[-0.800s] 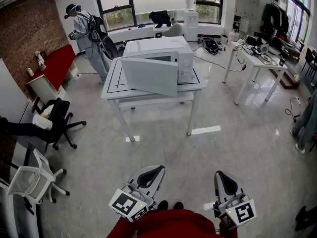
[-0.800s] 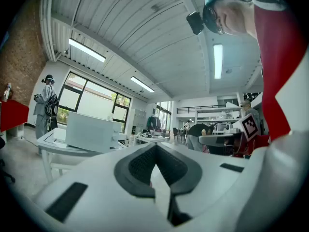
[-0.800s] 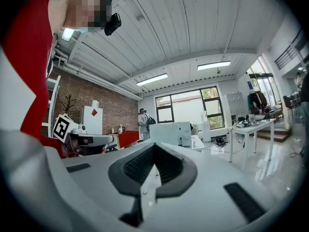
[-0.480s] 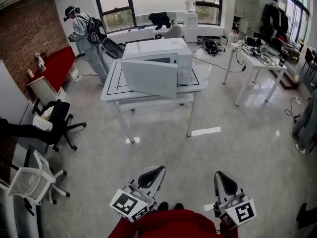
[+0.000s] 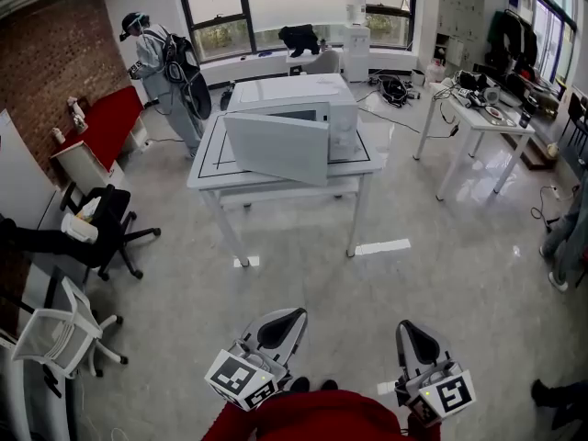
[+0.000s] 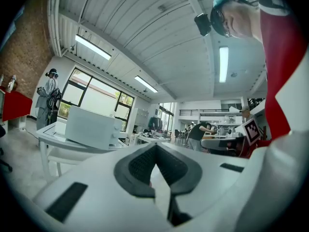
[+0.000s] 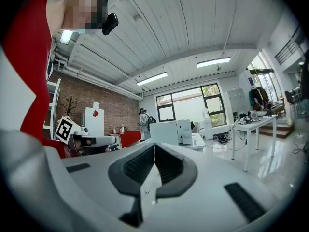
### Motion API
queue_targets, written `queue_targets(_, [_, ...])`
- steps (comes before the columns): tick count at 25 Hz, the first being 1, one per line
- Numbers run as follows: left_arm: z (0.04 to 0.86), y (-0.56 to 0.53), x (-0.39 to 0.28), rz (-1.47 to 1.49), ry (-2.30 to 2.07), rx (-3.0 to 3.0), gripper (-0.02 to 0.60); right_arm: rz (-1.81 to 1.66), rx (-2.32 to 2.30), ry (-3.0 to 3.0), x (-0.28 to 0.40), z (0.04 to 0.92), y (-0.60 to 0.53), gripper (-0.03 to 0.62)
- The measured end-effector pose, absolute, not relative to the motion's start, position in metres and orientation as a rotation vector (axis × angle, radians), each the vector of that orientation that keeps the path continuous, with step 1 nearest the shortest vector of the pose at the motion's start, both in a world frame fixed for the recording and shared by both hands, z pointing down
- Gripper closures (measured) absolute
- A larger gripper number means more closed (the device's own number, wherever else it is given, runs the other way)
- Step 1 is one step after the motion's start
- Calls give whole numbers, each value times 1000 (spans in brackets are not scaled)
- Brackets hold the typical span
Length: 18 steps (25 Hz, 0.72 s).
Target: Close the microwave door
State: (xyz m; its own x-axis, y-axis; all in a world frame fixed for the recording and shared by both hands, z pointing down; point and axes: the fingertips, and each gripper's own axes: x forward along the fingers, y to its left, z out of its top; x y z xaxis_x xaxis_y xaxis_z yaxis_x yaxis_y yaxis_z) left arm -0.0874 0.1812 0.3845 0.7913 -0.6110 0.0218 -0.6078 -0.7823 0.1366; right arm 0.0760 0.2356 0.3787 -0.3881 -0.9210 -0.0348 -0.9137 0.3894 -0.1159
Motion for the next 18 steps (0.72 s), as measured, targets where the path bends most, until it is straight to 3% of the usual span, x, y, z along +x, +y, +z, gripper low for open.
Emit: queue_targets(18, [379,155,-48,21,-1072,2851,572,-135,-1587,2544,108,376,213,581])
